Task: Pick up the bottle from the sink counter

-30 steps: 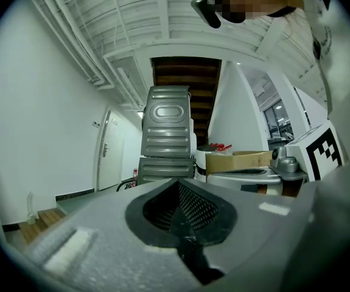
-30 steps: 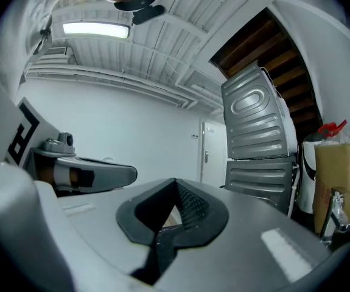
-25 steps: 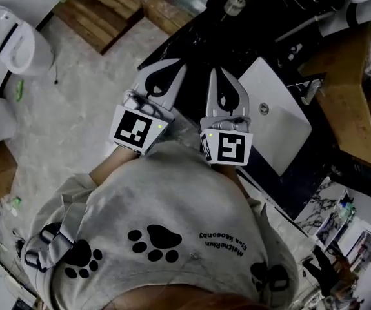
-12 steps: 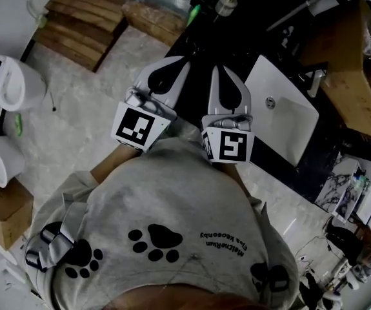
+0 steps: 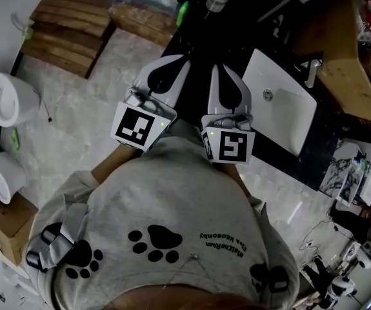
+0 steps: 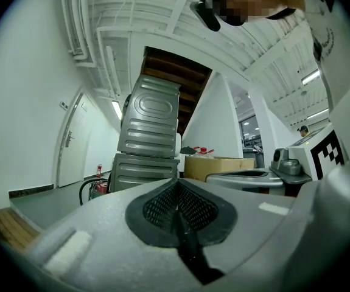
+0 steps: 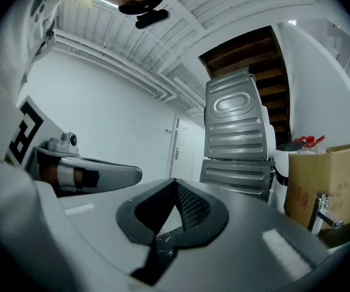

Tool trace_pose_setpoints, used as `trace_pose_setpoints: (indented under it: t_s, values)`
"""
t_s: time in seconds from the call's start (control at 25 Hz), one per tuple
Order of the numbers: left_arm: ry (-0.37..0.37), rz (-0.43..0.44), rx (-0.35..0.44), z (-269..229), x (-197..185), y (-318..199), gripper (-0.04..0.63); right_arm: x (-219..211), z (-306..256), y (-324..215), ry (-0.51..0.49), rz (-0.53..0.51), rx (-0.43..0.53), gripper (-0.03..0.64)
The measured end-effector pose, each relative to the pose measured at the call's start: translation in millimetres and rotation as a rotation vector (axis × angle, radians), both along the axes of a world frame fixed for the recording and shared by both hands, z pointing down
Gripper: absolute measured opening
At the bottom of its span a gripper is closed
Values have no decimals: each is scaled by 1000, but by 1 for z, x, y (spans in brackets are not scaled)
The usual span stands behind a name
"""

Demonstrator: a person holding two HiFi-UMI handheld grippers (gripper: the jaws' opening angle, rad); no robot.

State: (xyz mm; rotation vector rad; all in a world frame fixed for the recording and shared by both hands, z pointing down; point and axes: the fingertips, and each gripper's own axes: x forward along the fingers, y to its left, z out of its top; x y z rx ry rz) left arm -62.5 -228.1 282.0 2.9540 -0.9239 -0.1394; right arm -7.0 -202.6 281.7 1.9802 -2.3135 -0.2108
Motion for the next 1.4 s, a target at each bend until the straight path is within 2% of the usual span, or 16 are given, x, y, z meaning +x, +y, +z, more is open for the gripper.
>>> trace_pose_setpoints:
  t_s: [0.6,0.88,1.4]
  values:
    - [13,1,-14,-6,16,-32,-2,19,3,-32,5,13,-24,2]
    - [-17,-3,-15,-1,33,-56,-2,33,7,-61,4,10,-34,2]
    - [-18,-11,-24,9,51,-88,-2,55,19,-98,-9,13,-37,2]
